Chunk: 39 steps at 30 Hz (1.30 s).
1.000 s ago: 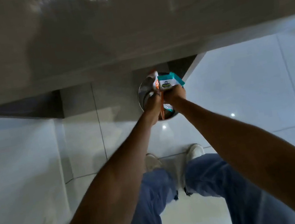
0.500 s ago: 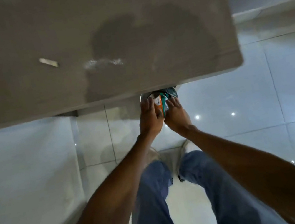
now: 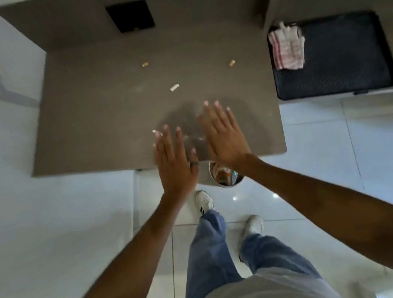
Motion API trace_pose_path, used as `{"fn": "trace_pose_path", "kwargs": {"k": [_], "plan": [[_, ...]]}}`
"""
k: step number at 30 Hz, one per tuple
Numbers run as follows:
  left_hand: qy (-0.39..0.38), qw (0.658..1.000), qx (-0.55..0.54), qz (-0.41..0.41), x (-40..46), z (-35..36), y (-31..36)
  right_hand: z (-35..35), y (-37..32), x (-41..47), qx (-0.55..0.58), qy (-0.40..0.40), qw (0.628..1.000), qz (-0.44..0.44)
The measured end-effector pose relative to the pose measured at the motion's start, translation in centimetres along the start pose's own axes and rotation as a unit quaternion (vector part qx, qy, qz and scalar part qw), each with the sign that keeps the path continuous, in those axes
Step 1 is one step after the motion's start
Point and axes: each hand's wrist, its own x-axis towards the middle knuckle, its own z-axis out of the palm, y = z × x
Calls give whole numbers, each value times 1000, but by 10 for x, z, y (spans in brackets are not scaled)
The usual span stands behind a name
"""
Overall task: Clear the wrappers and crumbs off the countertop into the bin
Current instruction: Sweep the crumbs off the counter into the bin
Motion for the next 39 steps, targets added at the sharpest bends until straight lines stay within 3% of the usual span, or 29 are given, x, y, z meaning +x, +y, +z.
{"fn": "trace_pose_path", "kwargs": {"k": [5,11,18,24,27,31,34,39], "plan": [[-77,997,-28,2,128,0,-6,-13,51,122,3,-35,987,159],[-159,987,5,21,203,3,-24,-20,90,182,-21,-91,967,237],[-186,981,-9,57,230,-9,-36,-35,91,215,-21,-108,976,188],[-162,983,-48,75,223,-12,-81,8,6,304,86,-167,980,64],[-148,982,-106,57,204,-23,-111,31,-31,333,77,-211,975,-5],[-161,970,-151,98,169,-38,-138,44,-46,328,23,-202,978,46],[-193,953,-152,176,140,-41,-142,41,-42,316,-3,-187,980,69],[-167,940,-120,272,112,-42,-133,19,-14,270,-36,-169,980,96]]}}
